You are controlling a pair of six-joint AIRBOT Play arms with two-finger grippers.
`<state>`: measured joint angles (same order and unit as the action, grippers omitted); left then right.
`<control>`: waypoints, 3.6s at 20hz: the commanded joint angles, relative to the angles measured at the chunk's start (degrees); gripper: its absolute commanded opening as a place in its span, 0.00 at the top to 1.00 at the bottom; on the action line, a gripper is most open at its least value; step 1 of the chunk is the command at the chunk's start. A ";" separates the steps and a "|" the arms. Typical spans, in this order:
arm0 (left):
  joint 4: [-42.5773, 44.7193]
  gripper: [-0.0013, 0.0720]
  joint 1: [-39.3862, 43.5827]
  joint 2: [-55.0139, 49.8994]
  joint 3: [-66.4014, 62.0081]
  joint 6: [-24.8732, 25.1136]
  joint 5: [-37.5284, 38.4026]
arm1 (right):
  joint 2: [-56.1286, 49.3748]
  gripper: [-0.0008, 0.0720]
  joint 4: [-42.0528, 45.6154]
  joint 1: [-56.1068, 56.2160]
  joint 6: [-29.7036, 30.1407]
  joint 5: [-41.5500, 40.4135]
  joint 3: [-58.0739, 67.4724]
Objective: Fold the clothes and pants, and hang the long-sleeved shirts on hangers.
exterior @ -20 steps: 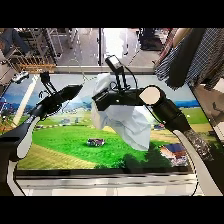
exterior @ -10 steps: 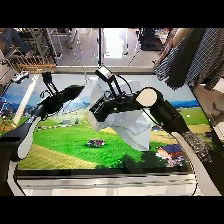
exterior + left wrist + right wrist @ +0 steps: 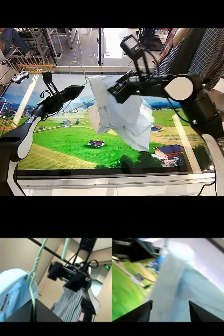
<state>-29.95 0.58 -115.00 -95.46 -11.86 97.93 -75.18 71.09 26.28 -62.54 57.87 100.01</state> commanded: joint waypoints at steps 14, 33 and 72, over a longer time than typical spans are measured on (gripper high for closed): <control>4.20 0.97 -0.09 -0.02 0.02 -0.20 0.17 | -17.18 0.23 11.61 2.82 29.18 -25.24 0.94; 20.52 0.00 -12.87 9.53 -0.13 -7.13 -20.48 | -12.55 0.97 17.77 2.82 26.47 -10.56 0.94; 45.86 0.12 24.04 15.10 -3.15 -45.13 -30.34 | 12.98 0.97 8.37 -7.61 13.57 4.22 0.94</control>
<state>3.95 23.22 -99.90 -98.24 -51.77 72.86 -62.24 79.61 18.70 -48.95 62.28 100.95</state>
